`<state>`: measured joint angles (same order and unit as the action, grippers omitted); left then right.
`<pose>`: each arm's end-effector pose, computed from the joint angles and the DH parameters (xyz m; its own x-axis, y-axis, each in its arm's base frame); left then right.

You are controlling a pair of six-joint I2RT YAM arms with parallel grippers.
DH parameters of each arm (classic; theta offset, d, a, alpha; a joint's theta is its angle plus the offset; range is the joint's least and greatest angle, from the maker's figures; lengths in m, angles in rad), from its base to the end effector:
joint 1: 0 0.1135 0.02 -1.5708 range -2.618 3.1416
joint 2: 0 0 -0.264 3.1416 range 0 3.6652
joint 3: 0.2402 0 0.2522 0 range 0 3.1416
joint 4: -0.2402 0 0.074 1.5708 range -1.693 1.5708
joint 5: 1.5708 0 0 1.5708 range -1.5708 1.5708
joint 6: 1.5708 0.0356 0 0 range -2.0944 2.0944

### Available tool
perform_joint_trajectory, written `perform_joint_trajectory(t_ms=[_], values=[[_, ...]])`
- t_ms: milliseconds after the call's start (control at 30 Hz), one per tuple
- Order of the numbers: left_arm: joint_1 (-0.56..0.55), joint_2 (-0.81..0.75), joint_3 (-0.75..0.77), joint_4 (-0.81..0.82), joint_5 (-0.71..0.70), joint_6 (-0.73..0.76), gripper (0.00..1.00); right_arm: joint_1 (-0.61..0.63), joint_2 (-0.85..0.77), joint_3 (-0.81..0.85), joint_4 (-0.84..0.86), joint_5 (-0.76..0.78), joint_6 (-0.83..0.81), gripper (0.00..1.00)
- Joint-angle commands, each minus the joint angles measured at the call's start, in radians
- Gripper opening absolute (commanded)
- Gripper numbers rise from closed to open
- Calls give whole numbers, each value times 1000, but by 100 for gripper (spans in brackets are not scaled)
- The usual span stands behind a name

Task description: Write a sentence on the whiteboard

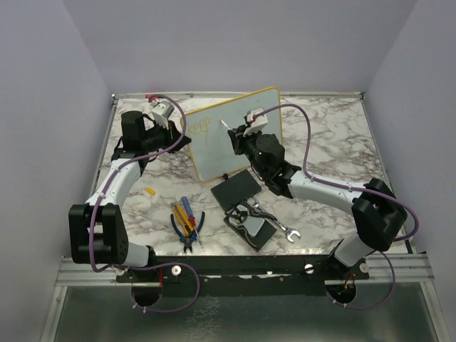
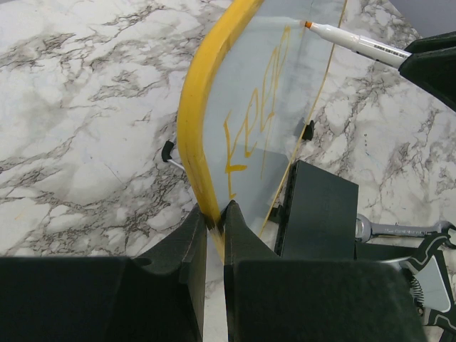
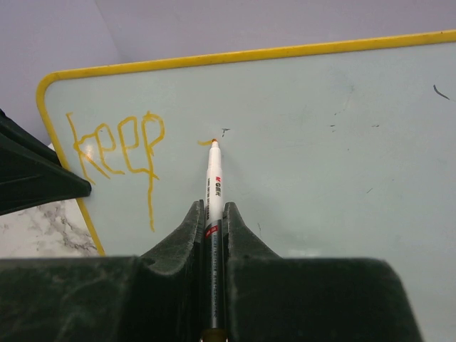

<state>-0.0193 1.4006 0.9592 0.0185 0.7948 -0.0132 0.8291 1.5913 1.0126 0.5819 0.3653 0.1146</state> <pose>0.3121 -0.0314 0.2827 -0.4191 -0.0012 -0.9080 0.6588 0.6878 -0.3049 0.2597 0.2646 0.2940 -0.0490 0.1046 -0.9933 -0.4447 0.8882 0.1155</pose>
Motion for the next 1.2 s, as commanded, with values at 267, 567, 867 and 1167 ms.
perform_joint_trajectory(t_ms=[267,567,867,1167], values=[[-22,15,-8,-75,-16,50,0,-36,-5,-9,-39,84,9,1],[-22,17,-7,-77,-18,49,0,-37,-39,-47,9,21,-20,1],[-22,17,-7,-77,-19,48,0,-35,-113,-78,61,-87,-73,1],[-22,21,-5,-77,-17,47,0,-33,-58,0,51,-118,-103,1]])
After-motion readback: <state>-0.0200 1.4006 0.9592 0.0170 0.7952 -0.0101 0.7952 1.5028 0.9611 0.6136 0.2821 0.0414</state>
